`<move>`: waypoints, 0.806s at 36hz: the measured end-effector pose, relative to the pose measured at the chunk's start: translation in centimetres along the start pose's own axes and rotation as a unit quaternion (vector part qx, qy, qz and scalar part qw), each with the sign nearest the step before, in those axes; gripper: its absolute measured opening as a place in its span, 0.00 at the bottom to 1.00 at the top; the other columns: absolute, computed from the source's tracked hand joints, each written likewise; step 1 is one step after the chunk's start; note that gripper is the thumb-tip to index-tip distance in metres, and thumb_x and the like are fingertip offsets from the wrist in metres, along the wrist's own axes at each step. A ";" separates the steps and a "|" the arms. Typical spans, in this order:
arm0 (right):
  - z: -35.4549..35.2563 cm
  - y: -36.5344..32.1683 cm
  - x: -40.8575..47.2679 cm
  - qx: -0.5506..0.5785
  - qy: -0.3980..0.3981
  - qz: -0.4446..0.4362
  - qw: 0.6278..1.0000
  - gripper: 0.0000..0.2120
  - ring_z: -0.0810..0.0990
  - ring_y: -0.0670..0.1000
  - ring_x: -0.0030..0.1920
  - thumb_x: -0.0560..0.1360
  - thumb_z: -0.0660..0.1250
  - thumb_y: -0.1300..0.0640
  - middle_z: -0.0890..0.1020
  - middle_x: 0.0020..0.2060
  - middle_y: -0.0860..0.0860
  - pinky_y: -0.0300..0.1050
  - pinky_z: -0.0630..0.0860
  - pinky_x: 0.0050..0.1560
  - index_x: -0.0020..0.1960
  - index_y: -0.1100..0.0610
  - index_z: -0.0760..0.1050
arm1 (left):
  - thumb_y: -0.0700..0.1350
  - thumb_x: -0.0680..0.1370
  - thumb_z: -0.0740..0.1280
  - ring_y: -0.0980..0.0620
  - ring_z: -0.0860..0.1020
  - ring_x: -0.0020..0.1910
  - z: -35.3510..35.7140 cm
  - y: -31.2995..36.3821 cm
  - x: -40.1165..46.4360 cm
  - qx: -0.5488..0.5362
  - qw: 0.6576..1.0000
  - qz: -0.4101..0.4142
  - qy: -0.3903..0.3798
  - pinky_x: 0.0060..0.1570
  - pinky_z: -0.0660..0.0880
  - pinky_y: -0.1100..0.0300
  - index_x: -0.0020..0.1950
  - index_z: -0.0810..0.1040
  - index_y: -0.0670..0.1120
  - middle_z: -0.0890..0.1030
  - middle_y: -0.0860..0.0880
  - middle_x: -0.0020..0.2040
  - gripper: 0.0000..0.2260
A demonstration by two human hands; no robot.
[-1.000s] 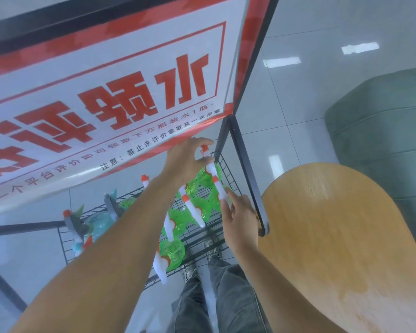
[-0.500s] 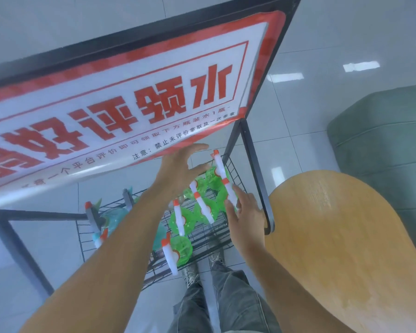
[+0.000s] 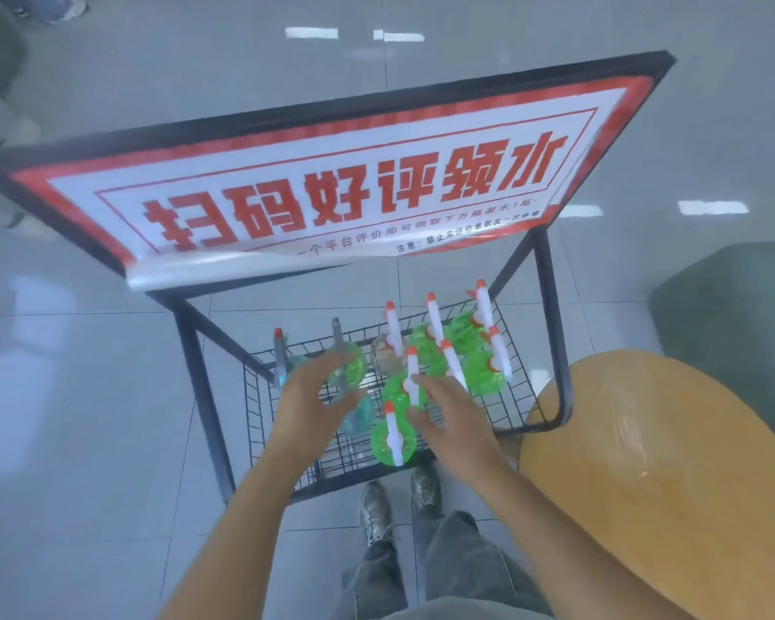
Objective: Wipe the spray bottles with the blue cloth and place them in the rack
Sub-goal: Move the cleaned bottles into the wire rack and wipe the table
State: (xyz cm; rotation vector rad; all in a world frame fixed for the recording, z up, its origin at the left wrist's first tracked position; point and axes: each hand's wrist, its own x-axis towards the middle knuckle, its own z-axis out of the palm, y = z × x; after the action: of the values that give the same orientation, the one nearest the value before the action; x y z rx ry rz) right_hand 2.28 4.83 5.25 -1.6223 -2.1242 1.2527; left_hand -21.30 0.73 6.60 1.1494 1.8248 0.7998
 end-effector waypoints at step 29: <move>-4.3 12.7 -18.5 0.049 0.154 0.182 0.970 0.27 0.73 0.47 0.70 0.83 0.65 0.41 0.68 0.75 0.43 0.44 0.71 0.67 0.79 0.44 0.65 | 0.54 0.79 0.76 0.74 0.71 0.67 19.1 7.3 -7.3 0.128 0.915 0.249 -0.290 0.70 0.63 0.72 0.72 0.82 0.54 0.76 0.70 0.66 0.21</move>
State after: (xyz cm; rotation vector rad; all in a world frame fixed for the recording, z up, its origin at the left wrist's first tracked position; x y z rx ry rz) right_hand 20.88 -8.43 4.94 -2.0711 -1.6061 1.0839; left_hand 0.27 -1.47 6.02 1.8370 1.1675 0.4142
